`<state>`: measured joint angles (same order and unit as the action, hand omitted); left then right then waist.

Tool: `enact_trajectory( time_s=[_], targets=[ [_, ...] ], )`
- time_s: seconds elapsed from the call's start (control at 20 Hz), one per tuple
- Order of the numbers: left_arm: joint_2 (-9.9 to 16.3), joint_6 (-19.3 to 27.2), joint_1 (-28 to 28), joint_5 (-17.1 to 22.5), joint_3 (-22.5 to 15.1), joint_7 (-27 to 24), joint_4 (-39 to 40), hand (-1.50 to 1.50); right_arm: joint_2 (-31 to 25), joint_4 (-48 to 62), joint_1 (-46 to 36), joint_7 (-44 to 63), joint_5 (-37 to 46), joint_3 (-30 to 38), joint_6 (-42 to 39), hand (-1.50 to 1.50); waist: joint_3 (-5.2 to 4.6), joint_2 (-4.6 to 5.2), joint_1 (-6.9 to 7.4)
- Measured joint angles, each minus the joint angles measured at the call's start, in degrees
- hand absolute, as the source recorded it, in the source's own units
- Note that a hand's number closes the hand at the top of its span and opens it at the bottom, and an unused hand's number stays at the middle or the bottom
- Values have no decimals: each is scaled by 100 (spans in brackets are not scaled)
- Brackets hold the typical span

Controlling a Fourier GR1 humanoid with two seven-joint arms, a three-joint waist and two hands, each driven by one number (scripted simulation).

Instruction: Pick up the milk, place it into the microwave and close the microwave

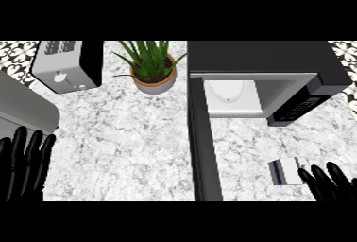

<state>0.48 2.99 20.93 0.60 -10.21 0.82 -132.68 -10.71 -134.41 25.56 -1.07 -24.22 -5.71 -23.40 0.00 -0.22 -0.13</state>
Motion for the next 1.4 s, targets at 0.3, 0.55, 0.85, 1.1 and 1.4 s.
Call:
enact_trajectory(
  time_s=[0.3, 0.55, 0.85, 1.1, 1.4],
  targets=[
    [72, -258, 670, 218, 15, -408, -146, -150, 135, 111, 146, -214, 326, 325, 37, -150, -1, 3, 19],
    [100, -371, 1085, 295, -38, -677, -236, -150, 148, 657, -72, -384, 426, 765, 8, -150, 0, 8, 36],
    [192, -658, 1458, 534, 139, -1072, -181, -150, 315, 1576, -272, -843, 824, 913, -117, -150, 0, 10, 46],
    [203, -765, 1692, 567, 141, -1153, -316, -150, 268, 2390, -600, -1117, 959, 1280, -150, -150, 1, 13, 54],
    [163, -834, 1757, 513, 151, -1345, -167, -150, 152, 3415, -709, -1918, 1286, 1689, -386, -150, 2, 14, 44]
  ],
)
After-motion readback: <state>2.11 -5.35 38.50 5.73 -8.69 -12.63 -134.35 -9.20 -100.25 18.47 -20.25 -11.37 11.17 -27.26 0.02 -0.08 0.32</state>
